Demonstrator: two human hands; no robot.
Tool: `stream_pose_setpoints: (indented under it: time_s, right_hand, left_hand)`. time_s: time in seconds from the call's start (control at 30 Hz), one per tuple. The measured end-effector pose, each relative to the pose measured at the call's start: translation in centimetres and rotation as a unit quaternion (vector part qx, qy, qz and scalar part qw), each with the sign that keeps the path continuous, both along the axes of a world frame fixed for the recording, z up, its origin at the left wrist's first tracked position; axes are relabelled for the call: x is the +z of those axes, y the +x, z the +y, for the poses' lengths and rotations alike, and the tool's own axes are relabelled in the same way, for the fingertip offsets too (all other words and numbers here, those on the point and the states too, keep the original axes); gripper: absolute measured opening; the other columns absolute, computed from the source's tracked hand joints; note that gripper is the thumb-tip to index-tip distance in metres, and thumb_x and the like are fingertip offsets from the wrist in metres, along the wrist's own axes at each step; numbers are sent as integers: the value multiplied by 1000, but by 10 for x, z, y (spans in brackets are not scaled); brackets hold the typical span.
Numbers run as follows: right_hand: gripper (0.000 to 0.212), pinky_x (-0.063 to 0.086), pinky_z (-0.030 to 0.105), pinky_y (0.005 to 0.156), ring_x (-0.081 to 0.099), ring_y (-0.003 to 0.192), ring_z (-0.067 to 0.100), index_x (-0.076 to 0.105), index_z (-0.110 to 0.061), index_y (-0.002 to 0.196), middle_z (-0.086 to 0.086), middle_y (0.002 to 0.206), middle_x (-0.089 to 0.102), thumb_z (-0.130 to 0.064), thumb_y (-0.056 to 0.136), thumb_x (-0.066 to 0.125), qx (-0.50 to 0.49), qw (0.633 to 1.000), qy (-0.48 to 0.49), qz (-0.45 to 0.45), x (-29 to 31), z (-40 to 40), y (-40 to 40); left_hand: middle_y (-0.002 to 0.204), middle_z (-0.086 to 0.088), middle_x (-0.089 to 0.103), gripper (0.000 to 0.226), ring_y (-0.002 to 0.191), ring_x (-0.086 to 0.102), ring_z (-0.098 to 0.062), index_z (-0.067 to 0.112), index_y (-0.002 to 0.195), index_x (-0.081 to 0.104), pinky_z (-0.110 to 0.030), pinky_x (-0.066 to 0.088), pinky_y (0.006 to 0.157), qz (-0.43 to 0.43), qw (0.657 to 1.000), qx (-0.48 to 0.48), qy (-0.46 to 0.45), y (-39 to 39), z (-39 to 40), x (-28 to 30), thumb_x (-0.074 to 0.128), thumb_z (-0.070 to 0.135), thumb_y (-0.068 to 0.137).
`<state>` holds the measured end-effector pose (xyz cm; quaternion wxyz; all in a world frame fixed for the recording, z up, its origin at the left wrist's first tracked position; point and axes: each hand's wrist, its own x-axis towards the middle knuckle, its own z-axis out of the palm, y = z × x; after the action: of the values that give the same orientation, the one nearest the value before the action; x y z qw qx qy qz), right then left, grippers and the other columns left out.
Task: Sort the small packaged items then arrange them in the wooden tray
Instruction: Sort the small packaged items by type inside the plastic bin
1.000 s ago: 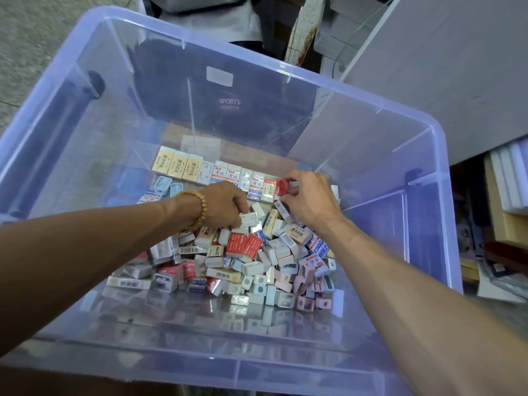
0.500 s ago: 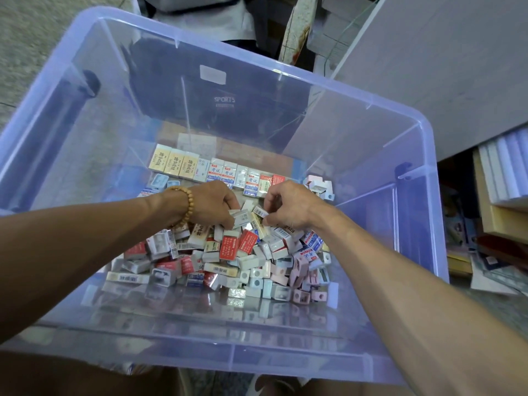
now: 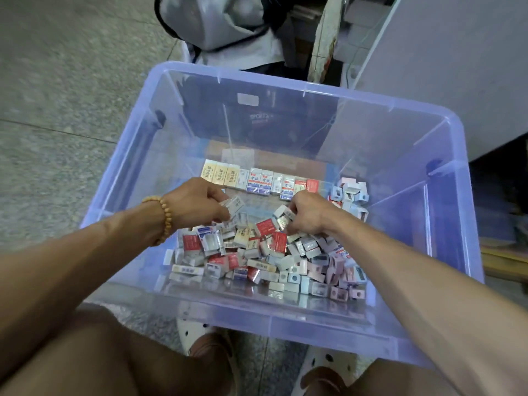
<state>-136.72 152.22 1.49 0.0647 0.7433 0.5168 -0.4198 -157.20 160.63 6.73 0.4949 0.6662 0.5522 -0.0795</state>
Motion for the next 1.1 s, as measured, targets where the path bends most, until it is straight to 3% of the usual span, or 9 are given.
stream_pose_setpoints:
  time_s: [0.13,0.23,0.37,0.43,0.53,0.6,0.77,0.93,1.1]
  right_hand:
    - [20,40,25,52,57,66,14,60,-17,80,1,80,63,-17,82,80,-2,1000,-5,20,-1,-3,-5]
    - [17,41,21,44,58,56,15,63,-12,87,4,74,64,-19,84,78,-32,998,9,47,5,-4,-1]
    - [13,44,24,52,60,55,9,64,-15,81,-2,67,66,-17,88,75,-147,975,80,146,19,3,6]
    - [13,42,24,50,56,49,8,64,-16,80,-3,61,64,-16,91,72,-196,956,92,199,23,9,3]
    - [6,40,21,41,52,43,7,68,-7,89,1,61,62,-12,93,69,-251,933,105,237,18,31,-9]
    - [12,40,22,40,51,42,9,68,-1,97,4,61,62,-12,92,68,-279,922,108,248,11,51,-20]
    - [6,46,27,55,57,53,18,64,-14,89,7,66,66,-15,91,69,-258,927,126,240,-12,90,-46]
    - [10,47,24,47,57,40,11,63,-13,87,5,58,64,-14,90,72,-276,921,118,247,-27,104,-65]
    - [18,60,36,72,65,52,16,67,-5,75,12,68,72,-15,88,75,-300,916,103,245,-25,97,-62]
  left_hand:
    - [71,-11,67,10,70,60,-23,5,82,71,-46,56,83,-6,999,44,9,-16,-4,11,74,-3,76]
    - [77,-13,67,11,76,63,-24,1,87,70,-45,56,87,-22,996,89,-3,-21,-14,21,72,-6,79]
    - [76,-11,69,8,66,65,-16,-2,92,67,-28,57,69,-36,989,141,-32,-21,-21,29,65,-5,85]
    - [71,-11,68,6,62,63,-17,0,90,64,-28,56,68,-44,982,177,-43,-21,-21,32,60,-4,90]
    - [96,-26,68,5,78,65,-28,-2,96,60,-34,57,71,-53,975,209,-64,-22,-20,32,56,-1,93]
    - [103,-28,66,16,78,65,-29,-8,107,58,-30,59,61,-53,975,204,-61,-23,-18,29,57,0,94]
    - [84,-11,60,19,68,65,-20,-1,111,58,-21,55,53,-57,983,172,-36,-27,-11,19,60,4,93]
    - [92,-13,66,13,80,69,-24,6,105,60,-25,55,60,-65,982,172,-37,-28,-5,19,62,10,93]
    - [99,-17,67,13,77,68,-22,6,106,59,-25,56,59,-59,983,170,-36,-26,-5,21,61,10,94]
